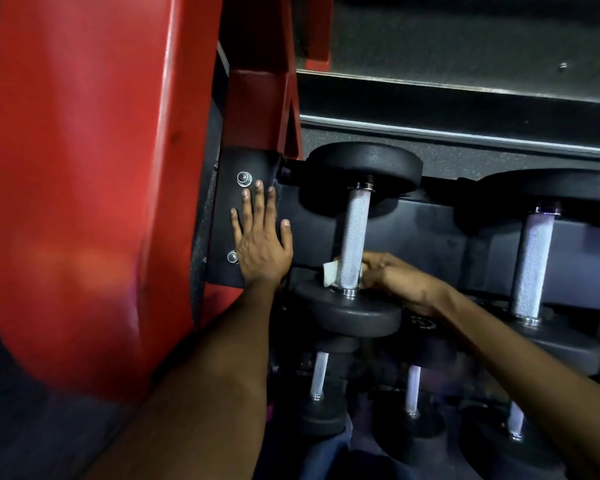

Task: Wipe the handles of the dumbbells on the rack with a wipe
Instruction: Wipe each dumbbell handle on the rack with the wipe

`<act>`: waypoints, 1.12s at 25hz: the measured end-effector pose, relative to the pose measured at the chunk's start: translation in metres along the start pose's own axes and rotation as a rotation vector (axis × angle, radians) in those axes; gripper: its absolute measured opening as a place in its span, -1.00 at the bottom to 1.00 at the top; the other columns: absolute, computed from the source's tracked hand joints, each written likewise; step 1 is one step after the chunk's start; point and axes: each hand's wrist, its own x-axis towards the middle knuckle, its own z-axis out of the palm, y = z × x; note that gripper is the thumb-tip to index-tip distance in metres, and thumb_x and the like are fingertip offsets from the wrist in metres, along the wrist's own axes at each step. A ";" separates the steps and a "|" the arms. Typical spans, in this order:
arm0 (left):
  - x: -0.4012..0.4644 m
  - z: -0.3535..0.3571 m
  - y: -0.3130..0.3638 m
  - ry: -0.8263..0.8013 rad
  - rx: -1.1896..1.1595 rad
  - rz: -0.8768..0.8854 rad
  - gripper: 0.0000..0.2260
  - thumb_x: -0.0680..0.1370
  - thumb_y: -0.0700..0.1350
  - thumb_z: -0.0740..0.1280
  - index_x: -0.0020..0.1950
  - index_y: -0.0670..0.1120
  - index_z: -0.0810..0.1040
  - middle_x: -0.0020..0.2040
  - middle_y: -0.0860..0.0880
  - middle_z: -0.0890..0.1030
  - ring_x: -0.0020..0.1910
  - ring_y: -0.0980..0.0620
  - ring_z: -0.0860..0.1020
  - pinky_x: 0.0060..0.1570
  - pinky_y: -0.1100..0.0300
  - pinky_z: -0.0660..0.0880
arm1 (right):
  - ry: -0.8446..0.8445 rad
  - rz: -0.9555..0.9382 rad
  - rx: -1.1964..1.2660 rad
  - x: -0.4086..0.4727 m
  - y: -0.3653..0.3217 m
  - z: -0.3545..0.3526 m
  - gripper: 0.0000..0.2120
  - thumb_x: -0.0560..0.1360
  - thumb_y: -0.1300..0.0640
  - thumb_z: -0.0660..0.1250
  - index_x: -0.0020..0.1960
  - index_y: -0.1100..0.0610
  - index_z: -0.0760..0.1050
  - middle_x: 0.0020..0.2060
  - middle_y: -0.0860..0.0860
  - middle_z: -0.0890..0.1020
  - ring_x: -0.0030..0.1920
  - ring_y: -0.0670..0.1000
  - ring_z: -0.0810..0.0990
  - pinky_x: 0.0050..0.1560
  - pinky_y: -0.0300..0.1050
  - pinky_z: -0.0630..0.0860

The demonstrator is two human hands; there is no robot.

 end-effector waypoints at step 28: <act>-0.001 0.002 0.000 0.027 -0.010 -0.002 -0.45 0.58 0.02 0.04 0.57 -0.10 0.14 0.58 -0.04 0.10 0.56 -0.06 0.06 0.50 -0.08 -0.03 | 0.383 -0.129 0.506 0.020 -0.051 -0.021 -0.76 0.51 0.45 0.15 -0.24 0.22 0.46 -0.32 0.13 0.57 -0.30 -0.03 0.54 -0.21 -0.23 0.55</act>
